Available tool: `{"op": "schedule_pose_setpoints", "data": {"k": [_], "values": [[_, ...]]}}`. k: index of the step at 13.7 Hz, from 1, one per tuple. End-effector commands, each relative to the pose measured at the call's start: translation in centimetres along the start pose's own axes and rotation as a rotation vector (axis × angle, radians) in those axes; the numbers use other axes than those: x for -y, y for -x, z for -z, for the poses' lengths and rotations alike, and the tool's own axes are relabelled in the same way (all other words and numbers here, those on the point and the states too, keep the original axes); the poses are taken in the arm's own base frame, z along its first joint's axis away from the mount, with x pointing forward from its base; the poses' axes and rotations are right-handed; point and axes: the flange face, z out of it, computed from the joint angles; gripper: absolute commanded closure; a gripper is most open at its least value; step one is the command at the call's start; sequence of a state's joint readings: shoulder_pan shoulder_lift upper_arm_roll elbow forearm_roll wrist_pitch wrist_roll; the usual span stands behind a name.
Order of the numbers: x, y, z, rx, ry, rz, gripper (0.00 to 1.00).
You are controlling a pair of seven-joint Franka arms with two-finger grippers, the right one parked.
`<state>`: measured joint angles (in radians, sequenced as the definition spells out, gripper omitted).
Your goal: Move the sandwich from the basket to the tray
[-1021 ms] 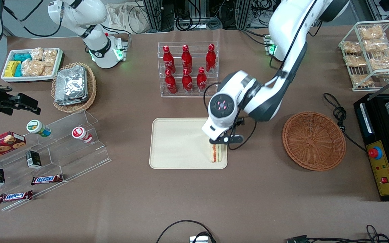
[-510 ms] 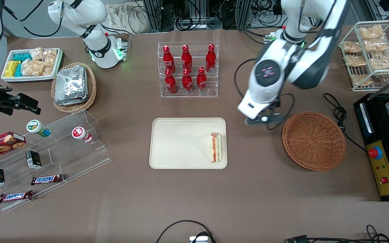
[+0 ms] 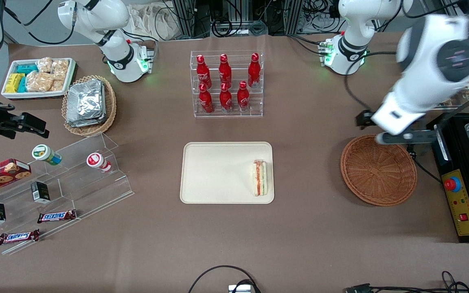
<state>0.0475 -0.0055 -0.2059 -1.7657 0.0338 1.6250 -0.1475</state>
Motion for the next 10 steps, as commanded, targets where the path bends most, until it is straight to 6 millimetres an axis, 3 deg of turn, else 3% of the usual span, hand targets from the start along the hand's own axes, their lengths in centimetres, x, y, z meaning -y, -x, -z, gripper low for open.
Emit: {"op": "schedule_pose_setpoints", "data": {"k": [1, 6, 10], "values": [[2.5, -2.3, 3.4, 0.01, 0.055, -0.029, 0.0], [3.6, -3.9, 5.2, -0.034, 0.068, 0.006, 0.0], [3.8, -5.1, 4.4, -0.02, 0.081, 0.044, 0.0]]}}
